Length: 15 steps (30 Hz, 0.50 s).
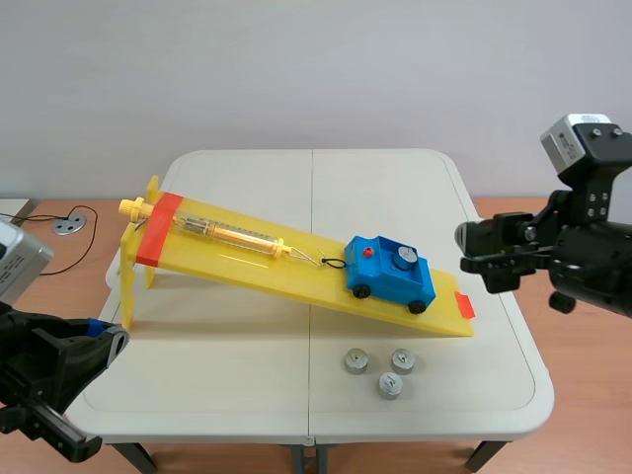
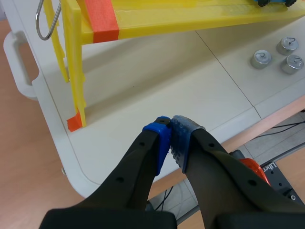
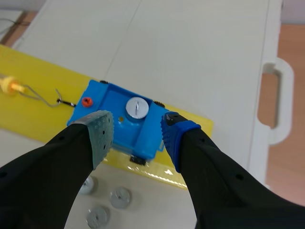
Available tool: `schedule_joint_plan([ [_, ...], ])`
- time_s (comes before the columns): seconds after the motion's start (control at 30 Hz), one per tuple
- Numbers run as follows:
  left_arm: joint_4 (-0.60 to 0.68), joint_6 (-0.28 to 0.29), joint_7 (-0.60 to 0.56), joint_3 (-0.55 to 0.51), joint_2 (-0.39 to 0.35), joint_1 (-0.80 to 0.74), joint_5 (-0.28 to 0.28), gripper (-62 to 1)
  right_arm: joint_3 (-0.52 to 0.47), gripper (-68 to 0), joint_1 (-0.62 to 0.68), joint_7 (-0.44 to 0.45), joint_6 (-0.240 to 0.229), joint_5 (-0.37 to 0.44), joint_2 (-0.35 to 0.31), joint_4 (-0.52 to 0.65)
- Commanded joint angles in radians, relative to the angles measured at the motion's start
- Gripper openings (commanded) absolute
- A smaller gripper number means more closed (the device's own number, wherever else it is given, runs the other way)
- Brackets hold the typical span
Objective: Place the four metal weights on the blue cart on the ramp.
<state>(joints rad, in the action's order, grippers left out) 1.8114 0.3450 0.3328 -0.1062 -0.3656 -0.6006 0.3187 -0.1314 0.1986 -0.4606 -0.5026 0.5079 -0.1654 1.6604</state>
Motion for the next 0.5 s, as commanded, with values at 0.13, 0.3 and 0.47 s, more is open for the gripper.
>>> schedule_joint_plan([
  [0.13,0.046,0.024,-0.097,-0.014,0.005,0.006,0.051,-57.8,-0.014,-42.8,0.093,0.080,-0.068,0.082,-0.156,0.179],
  [0.3,0.046,0.024,-0.097,-0.014,0.005,0.006,0.051,-57.8,0.010,-42.8,0.140,0.083,-0.067,0.014,-0.166,0.175],
  [0.47,0.046,0.024,-0.097,-0.014,0.005,0.006,0.051,-57.8,0.091,-42.8,0.125,0.147,-0.058,-0.090,-0.147,0.120],
])
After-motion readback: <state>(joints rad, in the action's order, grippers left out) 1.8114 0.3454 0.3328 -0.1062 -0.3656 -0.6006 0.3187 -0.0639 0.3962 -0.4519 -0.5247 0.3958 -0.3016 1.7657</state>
